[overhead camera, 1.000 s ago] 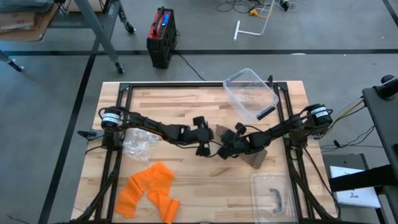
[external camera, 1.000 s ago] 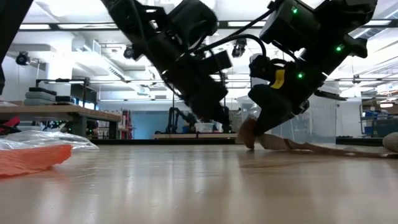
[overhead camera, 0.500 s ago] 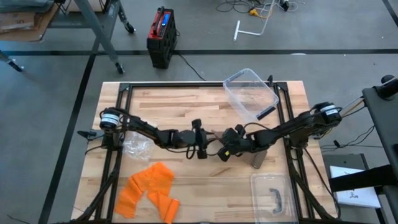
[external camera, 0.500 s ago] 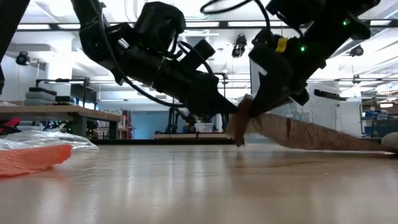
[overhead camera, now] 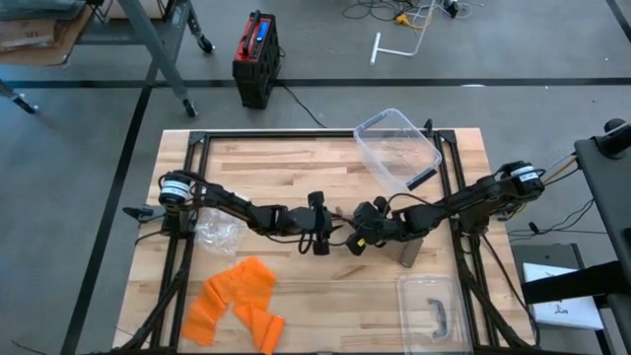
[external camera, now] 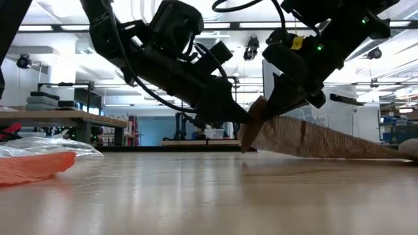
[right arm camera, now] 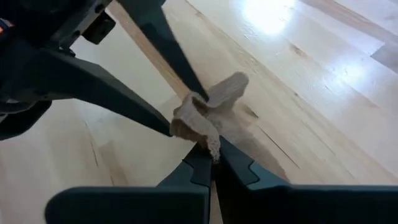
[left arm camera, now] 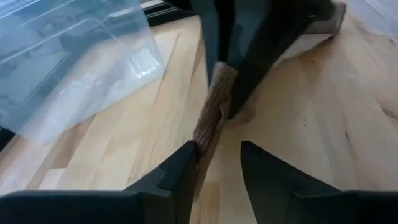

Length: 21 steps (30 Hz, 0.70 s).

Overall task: Roll bandage
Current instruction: Uncoil the brown bandage

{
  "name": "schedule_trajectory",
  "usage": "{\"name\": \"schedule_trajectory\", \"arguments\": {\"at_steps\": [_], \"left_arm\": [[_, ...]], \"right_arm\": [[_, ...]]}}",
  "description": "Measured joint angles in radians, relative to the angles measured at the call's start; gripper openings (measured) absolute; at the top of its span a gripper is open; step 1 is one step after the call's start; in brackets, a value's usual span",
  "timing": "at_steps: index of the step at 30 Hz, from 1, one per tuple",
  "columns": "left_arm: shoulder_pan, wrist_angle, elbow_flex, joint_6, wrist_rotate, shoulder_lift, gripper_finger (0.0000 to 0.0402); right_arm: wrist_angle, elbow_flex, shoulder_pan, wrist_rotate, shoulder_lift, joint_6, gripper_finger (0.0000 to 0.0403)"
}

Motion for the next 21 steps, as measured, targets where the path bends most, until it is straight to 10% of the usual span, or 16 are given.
{"name": "schedule_trajectory", "arguments": {"at_steps": [8,21], "left_arm": [[-0.002,-0.210,0.007,0.005,-0.088,-0.044,0.0094],[-0.005,0.015,0.005,0.065,0.007,-0.031,0.0101]], "right_arm": [[-0.019,-0.002,0.000,0.001,0.000,0.015,0.0003],[-0.016,-0.002,0.000,0.001,0.001,0.006,0.0002]]}}
